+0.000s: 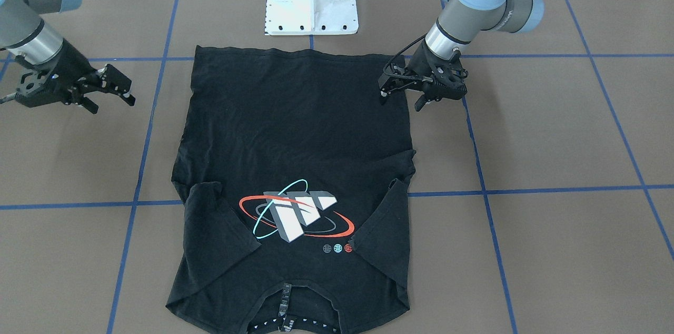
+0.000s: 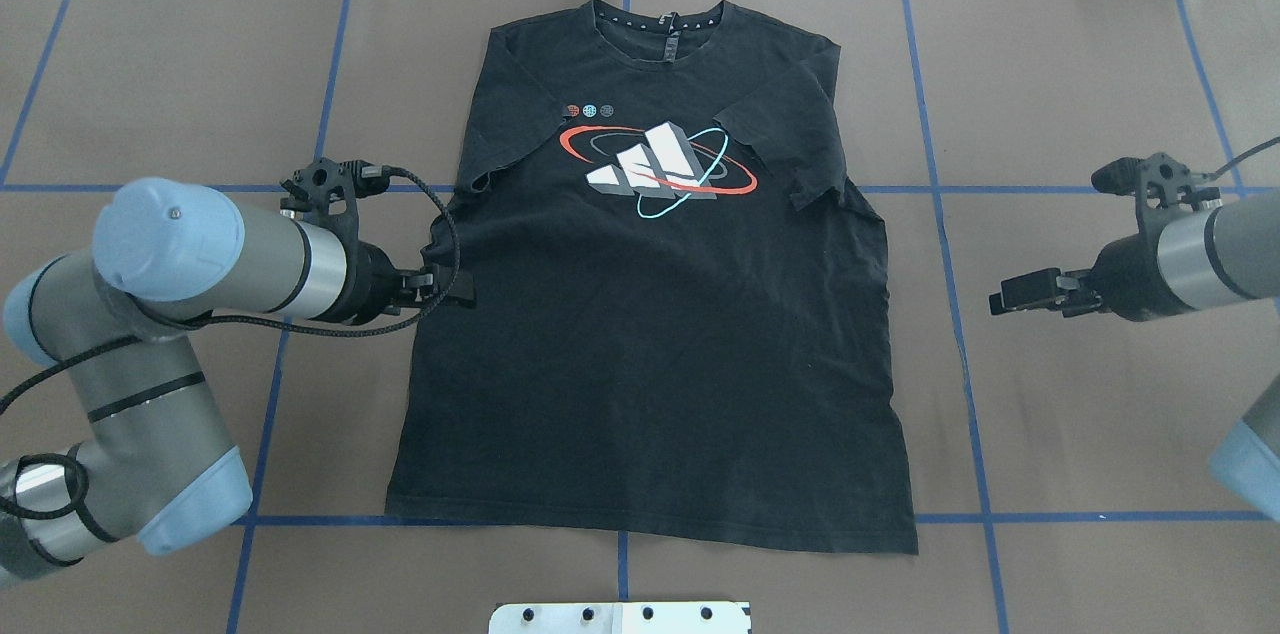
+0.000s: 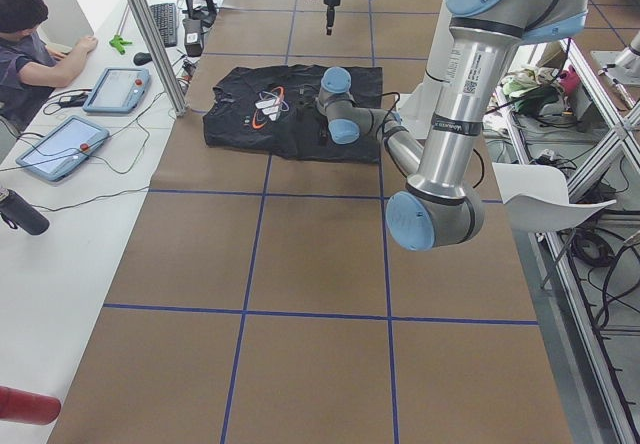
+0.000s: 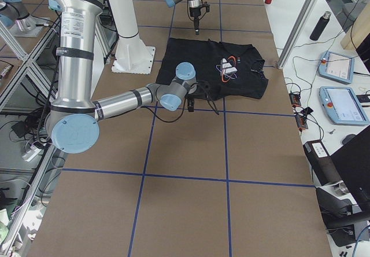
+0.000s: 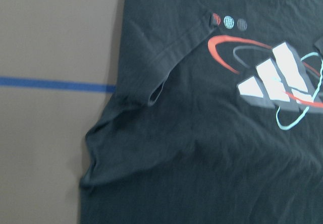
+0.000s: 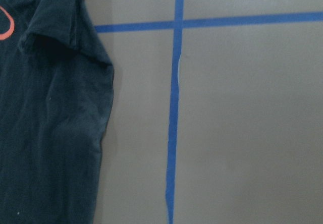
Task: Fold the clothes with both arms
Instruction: 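Move both grippers down to the shirt hem corners nearest the robot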
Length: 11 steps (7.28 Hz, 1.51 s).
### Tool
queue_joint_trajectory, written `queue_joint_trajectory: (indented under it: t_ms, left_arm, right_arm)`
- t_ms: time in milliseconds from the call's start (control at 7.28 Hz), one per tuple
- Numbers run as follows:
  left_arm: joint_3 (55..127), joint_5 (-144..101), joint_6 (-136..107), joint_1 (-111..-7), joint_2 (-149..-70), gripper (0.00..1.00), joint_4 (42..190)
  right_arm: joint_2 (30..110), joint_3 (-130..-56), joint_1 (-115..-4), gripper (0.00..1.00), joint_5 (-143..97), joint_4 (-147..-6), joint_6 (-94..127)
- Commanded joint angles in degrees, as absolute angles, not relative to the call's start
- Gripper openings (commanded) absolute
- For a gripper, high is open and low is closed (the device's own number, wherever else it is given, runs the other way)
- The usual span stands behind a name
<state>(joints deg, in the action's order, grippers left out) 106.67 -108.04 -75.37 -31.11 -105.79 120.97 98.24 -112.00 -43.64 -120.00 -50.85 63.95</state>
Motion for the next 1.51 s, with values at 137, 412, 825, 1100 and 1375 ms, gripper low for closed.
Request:
queue_joint_trajectory:
  t_ms: [137,412,825,1100,1375]
  left_arm:
    - [113.01,-101.36,-82.76,-20.08,-99.33,1.00,121.11]
    - [113.47,-99.49,-85.34,-16.01,-97.66,1.00,121.20]
    - [113.38,-99.49,-85.34,-14.50,-95.89,1.00,121.20]
    - [113.38,-99.49,-85.34,-13.80,-95.19,1.00,121.20]
    - [113.03,-99.41,-85.43,-12.31,-95.10,0.99,121.11]
  right_arm:
    - [108.17,-124.43,-27.04,1.00,-107.97,-50.80,77.39]
    - [108.90,-125.07,-16.39,1.00,-96.20,-50.80,84.09]
    - [108.90,-125.07,-15.56,1.00,-95.80,-50.80,84.29]
    - [108.90,-125.07,-15.56,1.00,-95.80,-50.80,84.29]
    - [108.90,-125.07,-15.56,1.00,-95.80,-50.80,84.29]
